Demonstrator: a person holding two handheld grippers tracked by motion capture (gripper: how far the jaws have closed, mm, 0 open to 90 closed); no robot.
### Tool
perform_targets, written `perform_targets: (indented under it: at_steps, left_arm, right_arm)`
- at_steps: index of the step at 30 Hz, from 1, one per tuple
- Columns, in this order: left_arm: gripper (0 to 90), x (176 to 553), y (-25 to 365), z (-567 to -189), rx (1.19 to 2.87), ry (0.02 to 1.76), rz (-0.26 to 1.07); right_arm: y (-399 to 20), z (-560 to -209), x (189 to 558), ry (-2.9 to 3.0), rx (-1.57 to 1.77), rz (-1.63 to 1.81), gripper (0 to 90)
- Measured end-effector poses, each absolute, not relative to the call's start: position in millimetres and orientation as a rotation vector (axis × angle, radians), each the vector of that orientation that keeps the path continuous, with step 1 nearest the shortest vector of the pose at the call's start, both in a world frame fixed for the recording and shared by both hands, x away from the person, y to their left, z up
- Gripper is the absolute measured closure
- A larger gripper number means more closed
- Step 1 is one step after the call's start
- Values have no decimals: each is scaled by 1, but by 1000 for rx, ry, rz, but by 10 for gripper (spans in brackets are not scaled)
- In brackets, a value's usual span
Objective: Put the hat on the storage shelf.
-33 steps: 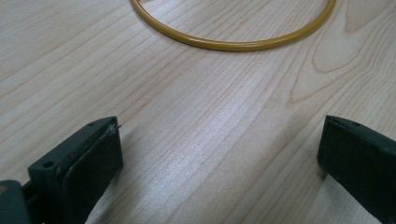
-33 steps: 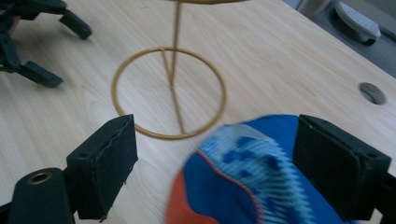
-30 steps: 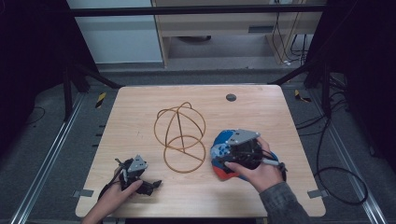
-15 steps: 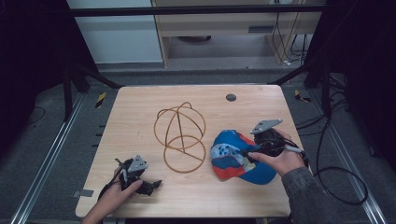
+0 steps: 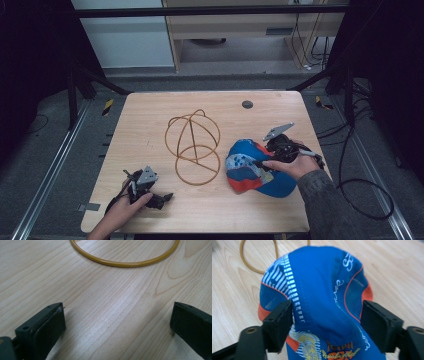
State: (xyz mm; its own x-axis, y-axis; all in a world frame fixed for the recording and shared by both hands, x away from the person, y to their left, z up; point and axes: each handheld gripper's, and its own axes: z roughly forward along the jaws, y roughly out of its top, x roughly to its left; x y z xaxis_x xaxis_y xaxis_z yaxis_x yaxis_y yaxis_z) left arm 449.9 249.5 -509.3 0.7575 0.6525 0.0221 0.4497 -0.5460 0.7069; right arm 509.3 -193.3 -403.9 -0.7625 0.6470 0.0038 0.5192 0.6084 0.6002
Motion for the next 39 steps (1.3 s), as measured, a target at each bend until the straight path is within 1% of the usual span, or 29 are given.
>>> perform_targets:
  at_steps: [2,4,6,8,9,12,13,14,15,18,19,21,23,24,26,28,31,32,35,39]
  left_arm:
    - [0,450,250,-509,2241,821,369]
    - [0,450,249,-510,2233,825,367]
    - [0,450,249,-510,2234,825,367]
    - [0,450,249,-510,2235,825,367]
    - [0,450,249,-510,2235,824,367]
    - [0,450,249,-510,2235,824,367]
    - [0,450,249,-510,2236,824,367]
    - [0,450,249,-510,2235,825,367]
    - [0,450,249,-510,2235,825,367]
    - [0,450,249,-510,2234,825,367]
    - [0,450,249,-510,2235,825,367]
    - [0,450,249,-510,2234,825,367]
    - [0,450,249,-510,2234,825,367]
    - [0,450,249,-510,2234,825,367]
    - [0,450,249,-510,2234,825,367]
    - [0,450,249,-510,2235,825,367]
    - [0,450,249,-510,2235,824,368]
    - [0,450,249,-510,2235,824,368]
    - [0,450,249,-510,2235,824,368]
    - [0,450,249,-510,2236,824,368]
  right_arm:
    - [-192,-407,511,2652,960,857,345]
    - [-191,-410,512,2672,964,844,457]
    - [-191,-410,512,2693,956,847,520]
    - [-192,-409,512,2704,939,849,611]
    - [-192,-409,511,2709,939,844,626]
    - [-192,-410,511,2721,922,829,625]
    - [-192,-410,511,2718,923,828,597]
    - [-193,-410,511,2713,932,824,526]
    - [-193,-410,511,2708,935,820,485]
    - [-195,-411,511,2703,945,815,464]
    - [-196,-411,511,2703,954,813,437]
    - [-198,-413,511,2706,969,804,428]
    - [-197,-415,511,2718,966,797,481]
    - [-196,-415,511,2725,960,787,490]
    - [-195,-417,511,2739,947,769,596]
    - [-195,-418,512,2744,944,752,683]
    - [-195,-419,513,2749,942,724,802]
    - [-196,-418,513,2750,943,722,828]
    - [-198,-415,512,2741,951,720,858]
    - [-202,-405,511,2732,964,739,870]
